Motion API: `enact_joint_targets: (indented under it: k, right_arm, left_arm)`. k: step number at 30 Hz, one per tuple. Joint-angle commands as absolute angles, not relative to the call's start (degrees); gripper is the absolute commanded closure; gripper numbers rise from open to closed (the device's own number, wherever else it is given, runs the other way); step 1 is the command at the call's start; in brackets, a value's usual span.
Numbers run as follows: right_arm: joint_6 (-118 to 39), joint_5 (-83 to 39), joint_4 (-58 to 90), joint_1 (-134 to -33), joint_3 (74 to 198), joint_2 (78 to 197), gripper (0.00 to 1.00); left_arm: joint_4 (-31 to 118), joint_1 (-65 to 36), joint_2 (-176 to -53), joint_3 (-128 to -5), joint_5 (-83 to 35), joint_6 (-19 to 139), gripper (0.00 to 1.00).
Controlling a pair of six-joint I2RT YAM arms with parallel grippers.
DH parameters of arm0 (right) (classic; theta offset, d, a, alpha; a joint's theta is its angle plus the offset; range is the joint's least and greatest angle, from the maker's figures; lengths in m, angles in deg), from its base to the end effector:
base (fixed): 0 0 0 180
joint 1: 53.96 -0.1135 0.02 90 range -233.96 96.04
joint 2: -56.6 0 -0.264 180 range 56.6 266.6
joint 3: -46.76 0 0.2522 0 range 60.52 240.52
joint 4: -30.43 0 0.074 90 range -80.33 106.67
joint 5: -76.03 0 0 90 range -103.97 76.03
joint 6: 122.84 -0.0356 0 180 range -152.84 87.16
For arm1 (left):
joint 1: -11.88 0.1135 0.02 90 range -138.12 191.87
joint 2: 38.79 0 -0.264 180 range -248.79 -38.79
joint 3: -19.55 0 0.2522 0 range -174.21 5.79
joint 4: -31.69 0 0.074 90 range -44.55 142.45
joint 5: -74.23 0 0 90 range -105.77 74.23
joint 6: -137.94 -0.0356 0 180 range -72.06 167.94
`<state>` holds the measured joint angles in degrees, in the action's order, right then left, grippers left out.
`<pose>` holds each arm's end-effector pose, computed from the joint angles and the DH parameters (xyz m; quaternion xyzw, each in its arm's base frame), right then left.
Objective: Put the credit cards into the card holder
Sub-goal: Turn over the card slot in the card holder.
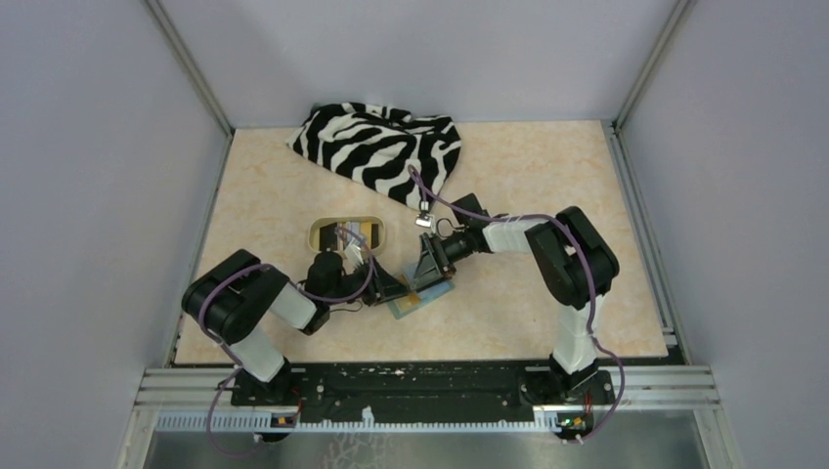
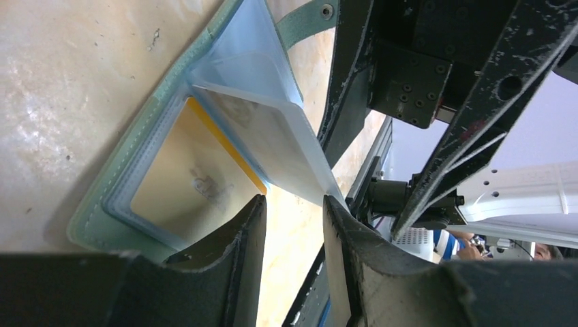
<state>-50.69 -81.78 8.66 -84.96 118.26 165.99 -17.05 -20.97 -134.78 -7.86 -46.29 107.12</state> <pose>0.2838 0.2090 0.1322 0.2367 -0.7791 -0.5800 0.0249 0.1902 -0.1443 0.1058 -0.0325 0.8032 -0.5485 0.2301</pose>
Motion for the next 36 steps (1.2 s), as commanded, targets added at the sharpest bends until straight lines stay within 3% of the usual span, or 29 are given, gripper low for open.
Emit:
enact_joint_targets:
  k: [1,16,26,31,36]
  right_arm:
    - [-49.83,-81.57,9.78,-85.95,118.70,167.20,0.48]
    - [-42.11,-74.23,0.79,-85.95,122.28,166.84,0.50]
    - [-24.87,-70.08,-11.83,-85.82,128.43,162.65,0.50]
    - [-15.48,-69.38,-17.00,-85.73,129.52,158.06,0.49]
    - [-13.27,-67.83,-17.58,-84.94,128.92,154.19,0.48]
  left_arm:
    - [-12.73,-20.69,-129.75,-6.20,-43.91,106.06,0.57]
    - [23.10,-20.66,-104.31,-8.32,-31.78,95.37,0.57]
    - [35.02,-20.08,-98.79,-15.29,-25.78,87.16,0.57]
    - [42.28,-18.60,-97.91,-21.02,-16.60,79.11,0.48]
    - [49.04,-16.42,-102.12,-28.83,-6.80,72.58,0.50]
